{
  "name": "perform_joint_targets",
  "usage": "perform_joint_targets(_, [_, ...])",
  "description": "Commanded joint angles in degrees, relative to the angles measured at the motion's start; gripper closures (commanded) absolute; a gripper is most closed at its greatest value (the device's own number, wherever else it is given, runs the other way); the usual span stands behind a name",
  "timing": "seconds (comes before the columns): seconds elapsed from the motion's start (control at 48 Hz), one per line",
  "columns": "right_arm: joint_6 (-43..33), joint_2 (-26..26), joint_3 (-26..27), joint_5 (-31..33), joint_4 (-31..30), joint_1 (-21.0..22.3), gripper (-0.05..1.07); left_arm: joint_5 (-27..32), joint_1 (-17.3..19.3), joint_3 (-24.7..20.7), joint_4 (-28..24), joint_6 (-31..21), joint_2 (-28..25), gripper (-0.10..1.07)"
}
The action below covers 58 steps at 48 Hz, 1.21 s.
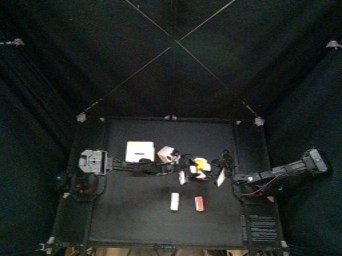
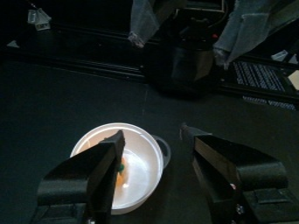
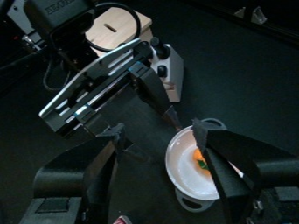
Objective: Grab squash
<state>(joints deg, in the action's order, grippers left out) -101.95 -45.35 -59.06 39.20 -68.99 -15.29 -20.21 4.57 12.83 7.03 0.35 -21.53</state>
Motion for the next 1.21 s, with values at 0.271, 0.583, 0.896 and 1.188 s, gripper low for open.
perform_joint_targets(0.271, [0.0, 0.3, 0.3, -0.3, 1.0, -0.2, 0.08, -0.2, -3.1, 2.8, -1.2, 0.0, 6.3, 0.09])
perform_joint_targets(0.583, [0.2, 1.6, -1.0, -0.9, 6.2, -0.2, 0.08, -0.2, -5.5, 11.2, -1.7, 0.0, 13.3, 0.09])
perform_joint_targets(0.896, [0.2, 5.0, 0.9, -0.3, 17.8, 3.1, 0.08, -0.9, -5.4, 23.1, -1.6, -0.1, 22.9, 0.09])
perform_joint_targets(1.188, [-0.1, 6.9, 4.1, -0.7, 26.3, 7.3, 0.08, -1.4, -4.0, 31.3, -2.9, 0.0, 31.6, 0.09])
